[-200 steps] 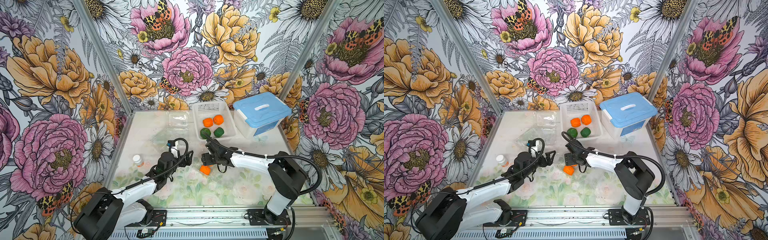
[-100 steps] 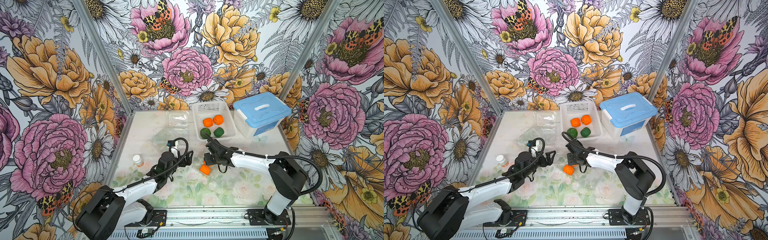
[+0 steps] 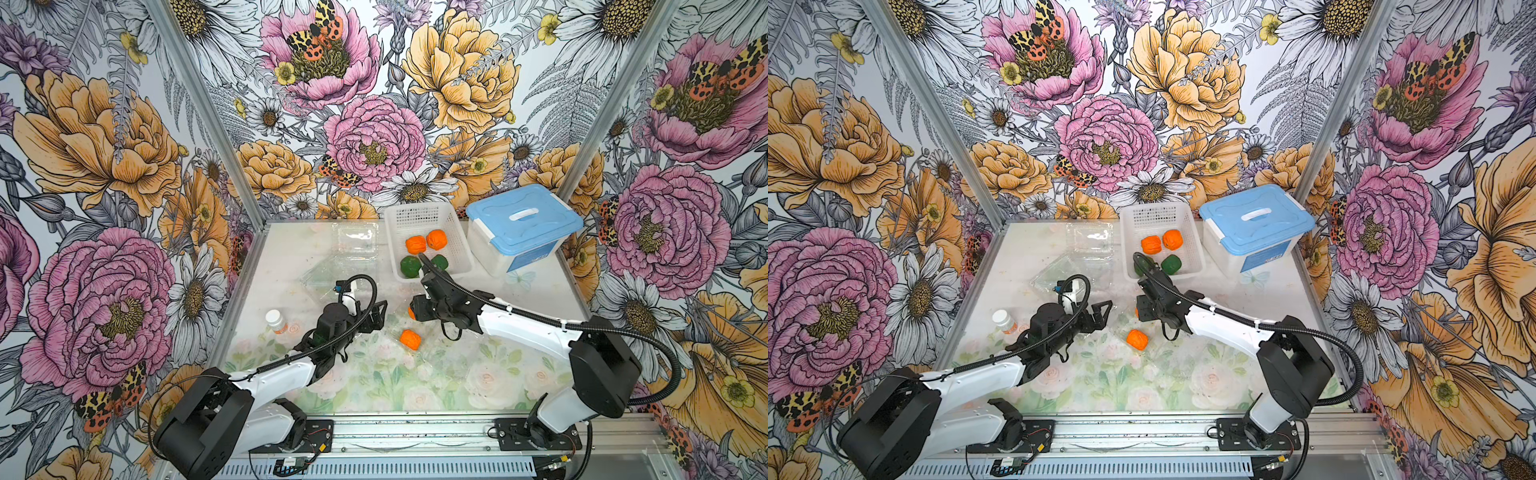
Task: Take oranges out of containers
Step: Pick up the orange from the packing box, then place the orange in the basket.
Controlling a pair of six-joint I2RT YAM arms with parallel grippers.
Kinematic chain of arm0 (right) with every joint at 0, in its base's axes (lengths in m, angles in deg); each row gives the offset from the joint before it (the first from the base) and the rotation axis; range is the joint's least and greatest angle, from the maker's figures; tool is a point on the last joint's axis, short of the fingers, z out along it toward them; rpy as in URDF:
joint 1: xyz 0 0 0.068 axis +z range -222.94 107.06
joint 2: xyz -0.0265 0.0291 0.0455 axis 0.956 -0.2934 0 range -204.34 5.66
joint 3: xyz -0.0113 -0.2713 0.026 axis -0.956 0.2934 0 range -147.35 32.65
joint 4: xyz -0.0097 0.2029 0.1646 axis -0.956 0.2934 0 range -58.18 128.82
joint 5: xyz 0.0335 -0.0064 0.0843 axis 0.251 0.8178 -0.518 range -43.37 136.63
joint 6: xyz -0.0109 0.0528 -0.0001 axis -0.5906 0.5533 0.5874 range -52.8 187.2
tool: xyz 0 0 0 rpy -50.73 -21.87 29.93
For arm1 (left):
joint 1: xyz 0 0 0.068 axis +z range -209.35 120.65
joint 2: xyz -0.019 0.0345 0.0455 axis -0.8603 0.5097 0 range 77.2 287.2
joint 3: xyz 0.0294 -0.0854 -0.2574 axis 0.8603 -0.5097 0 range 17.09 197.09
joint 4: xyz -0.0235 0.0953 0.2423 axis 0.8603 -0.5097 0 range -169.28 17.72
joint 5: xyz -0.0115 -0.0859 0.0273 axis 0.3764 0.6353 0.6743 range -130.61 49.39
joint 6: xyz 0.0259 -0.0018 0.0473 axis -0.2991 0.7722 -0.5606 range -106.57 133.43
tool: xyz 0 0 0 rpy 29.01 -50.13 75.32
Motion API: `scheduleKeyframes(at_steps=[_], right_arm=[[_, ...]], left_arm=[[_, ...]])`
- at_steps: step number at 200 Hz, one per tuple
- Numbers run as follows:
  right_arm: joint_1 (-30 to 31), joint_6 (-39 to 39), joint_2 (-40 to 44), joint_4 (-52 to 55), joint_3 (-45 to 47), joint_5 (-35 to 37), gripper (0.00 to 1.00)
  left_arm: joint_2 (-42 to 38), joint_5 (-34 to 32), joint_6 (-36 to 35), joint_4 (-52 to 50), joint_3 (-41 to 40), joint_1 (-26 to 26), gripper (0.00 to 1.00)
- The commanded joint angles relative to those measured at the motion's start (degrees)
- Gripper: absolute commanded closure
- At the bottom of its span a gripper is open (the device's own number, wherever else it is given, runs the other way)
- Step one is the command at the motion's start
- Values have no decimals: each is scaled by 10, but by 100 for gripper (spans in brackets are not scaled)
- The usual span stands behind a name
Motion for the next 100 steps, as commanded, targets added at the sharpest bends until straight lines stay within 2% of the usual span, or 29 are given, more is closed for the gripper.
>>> scheduleKeyframes(at_steps=[1,47,100], right_arm=[[-24,2,26,-14,-23,-5,47],[-97,-29,14,-17,-83,-47,47],[-162,-52,-61,-17,-176,-57,46]], left_arm=[[1,14,5,19,-4,4,1],[8,15,4,22,-2,4,1],[17,15,1,26,-3,4,1]])
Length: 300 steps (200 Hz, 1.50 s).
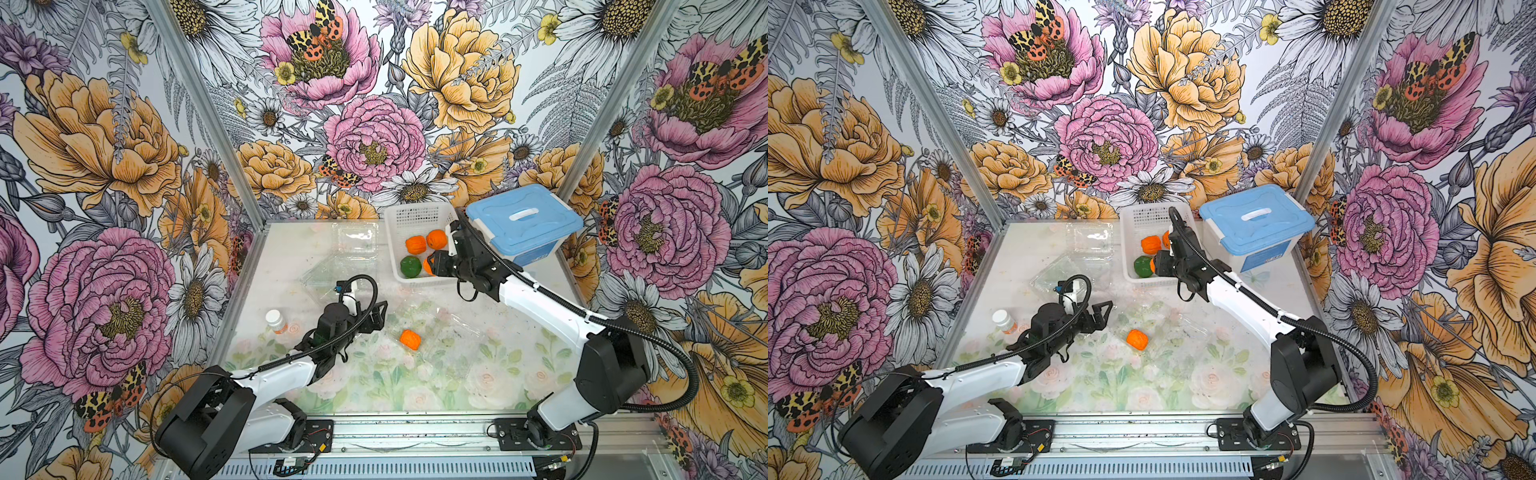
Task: Take oranges out of containers
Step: Place the orange in the basket, then pick up the orange from the packing box.
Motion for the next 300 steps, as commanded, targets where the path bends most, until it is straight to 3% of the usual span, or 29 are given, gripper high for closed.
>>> scheduleKeyframes(at_steps=[1,68,122,169,198,242,300], right_arm=[[-19,-22,-43,-12,-43,-8,46],[-62,-42,-116,-12,-112,-31,27],[-47,-39,-34,-11,-29,-34,29],[47,-62,93,-11,96,-50,34],[92,-96,128,-11,160,-86,38],[145,-84,125,-11,220,-44,37],[231,-85,63,-11,198,-33,36]], left_arm=[[8,14,1,21,-3,4,1],[25,22,1,27,2,4,1],[26,22,3,27,3,4,1],[14,25,2,21,3,4,1],[-1,27,-11,-9,14,5,1],[-25,23,-19,-28,15,5,1],[-51,-8,-29,-52,11,5,1]])
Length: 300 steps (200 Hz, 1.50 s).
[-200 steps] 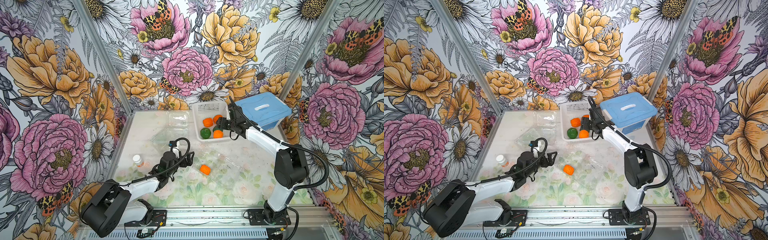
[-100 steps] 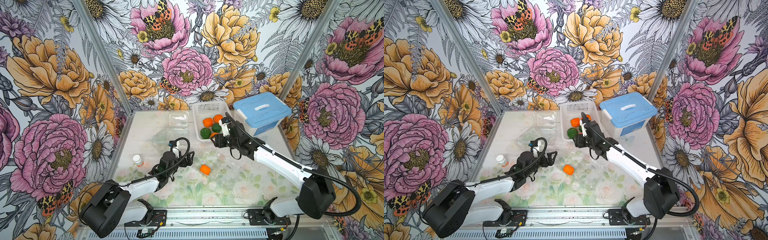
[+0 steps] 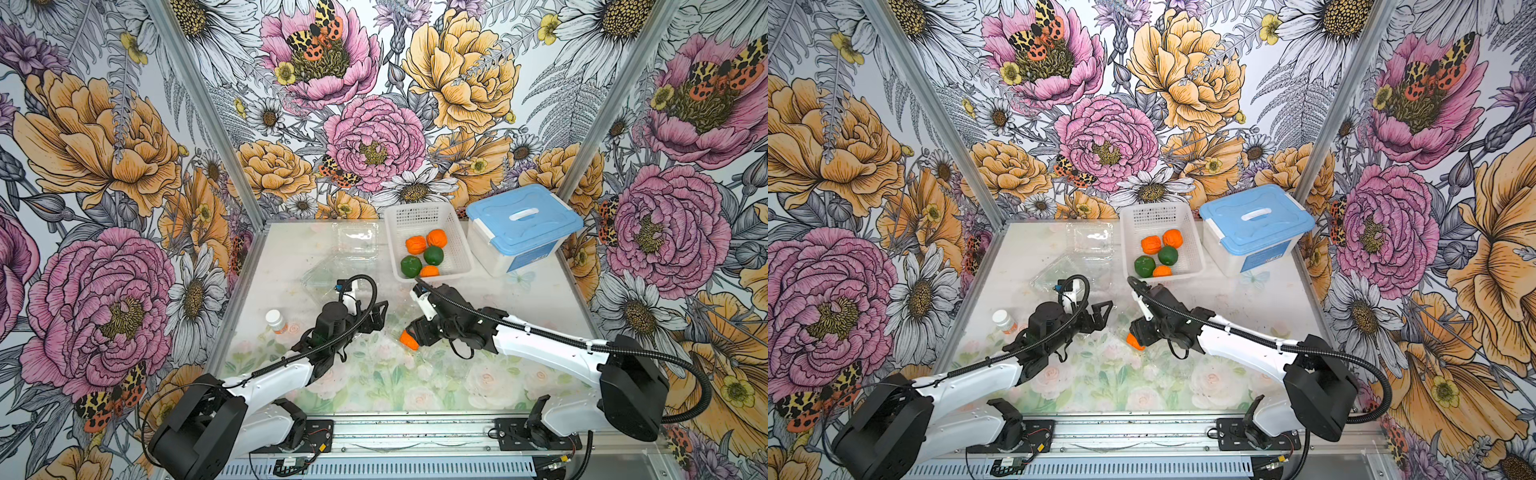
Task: Take oranges out of containers
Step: Pick up the orange from the packing box.
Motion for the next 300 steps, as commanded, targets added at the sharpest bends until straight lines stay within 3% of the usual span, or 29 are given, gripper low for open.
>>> scheduleKeyframes(at_steps=[1,221,265,300], right_arm=[[14,-3,-29,-7,-23,10,36],[15,16,-144,24,-55,75,42],[13,19,-147,25,-63,87,55],[-3,43,-109,24,-68,91,57]], left_arm=[[-14,-18,-13,-10,2,5,1],[21,-19,-1,-1,7,5,1],[26,-19,-2,-1,7,5,1],[34,-18,1,0,10,5,1]])
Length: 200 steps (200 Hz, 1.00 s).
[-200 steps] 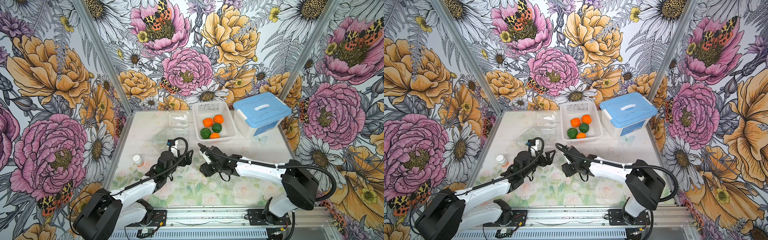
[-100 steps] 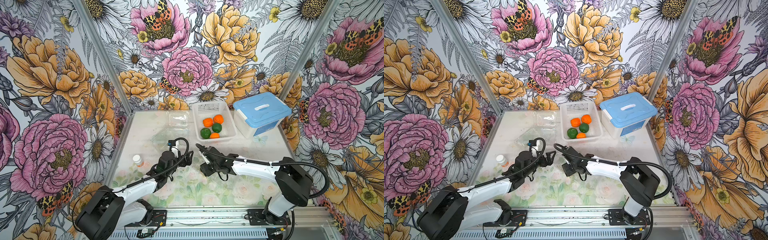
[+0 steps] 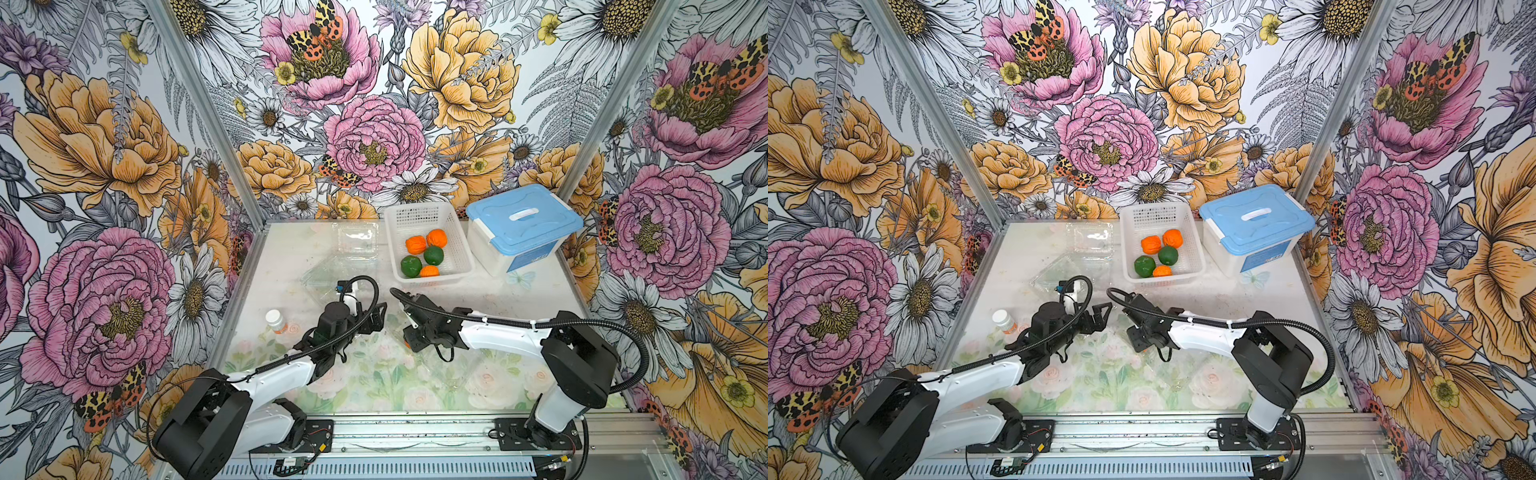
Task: Take oranges out of containers
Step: Pick up the orange from the packing box, then place the orange in the basket.
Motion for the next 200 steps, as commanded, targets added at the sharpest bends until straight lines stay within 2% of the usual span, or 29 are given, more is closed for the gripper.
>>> scheduleKeyframes(at_steps=[1,41,86,137,200], right_arm=[[-15,23,33,5,-18,16,57],[-52,50,105,5,-17,4,57],[-149,27,145,4,-55,-20,55],[-244,9,79,3,-162,-61,55],[-326,-1,-57,5,-286,-57,56]], left_arm=[[9,-5,0,4,10,5,1],[16,-5,0,6,12,5,1],[29,1,1,13,14,5,1],[53,17,5,25,19,5,1],[38,13,-4,21,18,5,1]])
